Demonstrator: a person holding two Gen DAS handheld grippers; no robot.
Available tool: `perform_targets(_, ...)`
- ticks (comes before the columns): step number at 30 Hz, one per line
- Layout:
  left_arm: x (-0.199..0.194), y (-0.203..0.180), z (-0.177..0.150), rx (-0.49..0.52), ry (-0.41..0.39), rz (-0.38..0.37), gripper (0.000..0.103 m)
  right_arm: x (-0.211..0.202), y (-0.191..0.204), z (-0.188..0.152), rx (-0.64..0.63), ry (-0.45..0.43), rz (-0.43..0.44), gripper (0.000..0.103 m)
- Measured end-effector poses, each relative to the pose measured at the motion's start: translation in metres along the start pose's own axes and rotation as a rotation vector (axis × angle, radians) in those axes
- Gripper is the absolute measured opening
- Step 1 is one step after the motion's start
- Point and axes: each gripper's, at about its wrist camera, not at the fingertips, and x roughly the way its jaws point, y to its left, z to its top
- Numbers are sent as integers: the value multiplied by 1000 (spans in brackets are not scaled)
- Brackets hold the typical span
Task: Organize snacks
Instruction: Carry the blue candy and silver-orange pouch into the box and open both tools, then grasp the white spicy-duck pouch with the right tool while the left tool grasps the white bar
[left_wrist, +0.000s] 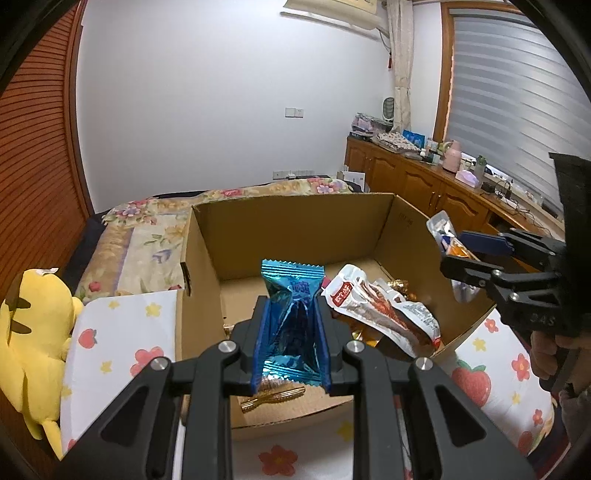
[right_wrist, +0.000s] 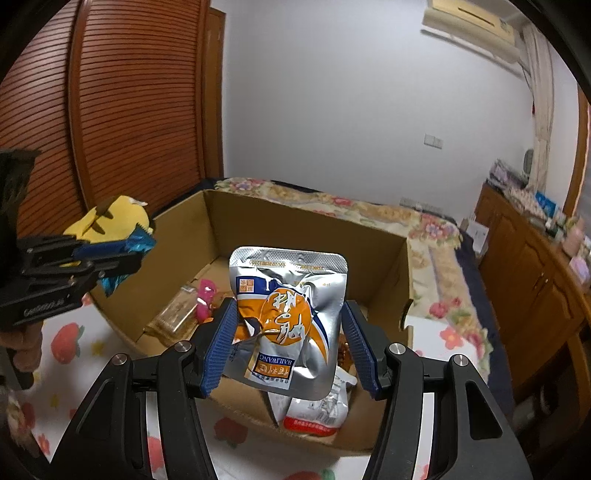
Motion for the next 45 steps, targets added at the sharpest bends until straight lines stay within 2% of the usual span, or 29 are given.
perform_targets(6, 11, -2, -6, -4, 16, -27, 21, 19, -1, -12, 15, 22, 6, 59)
perform_targets(16, 12, -18, -10, 33, 11, -85, 23, 27, 6, -20, 11, 37, 11, 59)
perform_targets(18, 12, -21, -10, 44, 12, -85, 31, 28, 6, -19, 15, 43, 14, 60)
perform_targets(19, 12, -22, -10, 48, 11, -85, 45, 28, 3, -18, 17, 45, 14, 60)
perform_targets(20, 11, -23, -10, 47, 6, -91, 54, 28, 2, -18, 23, 49, 17, 60)
perform_targets(27, 2, -22, -13, 33, -6, -103, 54, 20, 3, -20, 31, 38, 14, 61)
perform_targets(30, -11, -25, -18, 43, -27, -102, 59, -2, 6, -23, 36, -1, 26, 61)
perform_targets(34, -31, -30, -29, 69, -70, -99, 79, -39, 15, -36, 27, -49, 44, 61)
perform_targets(39, -52, -37, -45, 92, -95, -109, 80, -63, 26, -59, 25, -29, 73, 61)
perform_targets(45, -60, -39, -70, 83, -78, -112, 80, -65, 30, -82, 26, 23, 80, 61)
